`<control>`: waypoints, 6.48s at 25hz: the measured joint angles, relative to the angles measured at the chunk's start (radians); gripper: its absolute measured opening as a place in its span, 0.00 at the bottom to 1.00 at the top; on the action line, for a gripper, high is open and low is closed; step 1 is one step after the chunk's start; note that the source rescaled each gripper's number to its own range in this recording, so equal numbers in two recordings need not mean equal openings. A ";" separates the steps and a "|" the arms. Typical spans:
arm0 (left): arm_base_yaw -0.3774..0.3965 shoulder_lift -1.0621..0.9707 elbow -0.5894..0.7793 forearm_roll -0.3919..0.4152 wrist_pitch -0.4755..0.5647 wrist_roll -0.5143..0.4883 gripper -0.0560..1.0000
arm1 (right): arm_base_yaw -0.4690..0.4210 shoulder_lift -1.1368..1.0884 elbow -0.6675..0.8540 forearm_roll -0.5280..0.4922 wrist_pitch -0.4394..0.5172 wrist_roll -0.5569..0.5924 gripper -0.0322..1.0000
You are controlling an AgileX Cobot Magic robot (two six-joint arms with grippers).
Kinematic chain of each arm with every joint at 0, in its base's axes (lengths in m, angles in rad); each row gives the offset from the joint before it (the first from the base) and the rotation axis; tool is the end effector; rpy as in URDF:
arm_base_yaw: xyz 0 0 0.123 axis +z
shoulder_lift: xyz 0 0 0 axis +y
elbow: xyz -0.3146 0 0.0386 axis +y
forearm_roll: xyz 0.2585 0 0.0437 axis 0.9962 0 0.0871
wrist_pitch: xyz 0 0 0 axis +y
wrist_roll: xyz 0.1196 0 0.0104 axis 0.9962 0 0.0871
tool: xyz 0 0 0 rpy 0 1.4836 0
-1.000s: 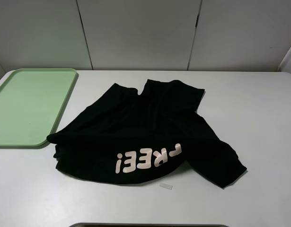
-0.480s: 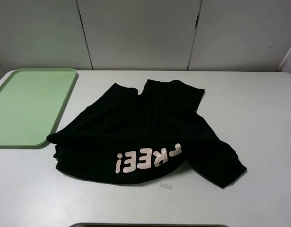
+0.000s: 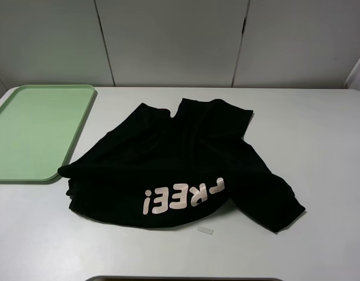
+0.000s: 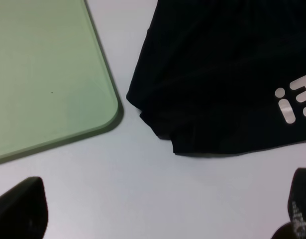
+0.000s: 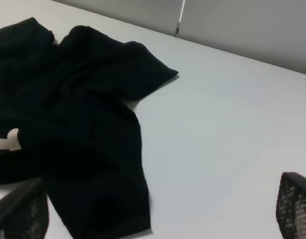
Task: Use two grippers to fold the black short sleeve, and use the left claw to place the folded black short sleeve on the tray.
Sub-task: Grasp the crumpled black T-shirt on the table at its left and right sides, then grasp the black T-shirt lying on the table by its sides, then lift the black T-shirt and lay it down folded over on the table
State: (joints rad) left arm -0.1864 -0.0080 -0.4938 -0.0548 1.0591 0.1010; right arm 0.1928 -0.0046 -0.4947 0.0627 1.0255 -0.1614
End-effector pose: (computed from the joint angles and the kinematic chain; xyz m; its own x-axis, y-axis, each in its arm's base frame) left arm -0.0034 -0.0052 0.2674 -0.4265 0.1557 -0.8910 0.2593 0.9648 0.0445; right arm -0.0015 0.0063 0.2714 -0.3822 -0.2054 -0.9010 -0.2905 0.9523 -0.0938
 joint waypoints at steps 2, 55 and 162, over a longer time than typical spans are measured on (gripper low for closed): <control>0.000 0.000 0.000 0.000 0.000 0.000 0.97 | 0.000 0.000 0.000 0.000 0.000 0.000 1.00; -0.042 1.211 -0.361 -0.331 -0.046 0.753 0.96 | 0.159 1.347 -0.164 -0.042 -0.267 -0.489 1.00; -0.300 0.925 -0.362 -0.421 -0.539 1.186 0.05 | 0.229 0.668 -0.168 -0.712 -0.378 -0.032 0.03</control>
State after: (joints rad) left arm -0.4865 0.9171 -0.8556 -0.4763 0.5200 1.2872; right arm 0.4220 0.6638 -0.6626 -0.6496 0.6478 -0.1938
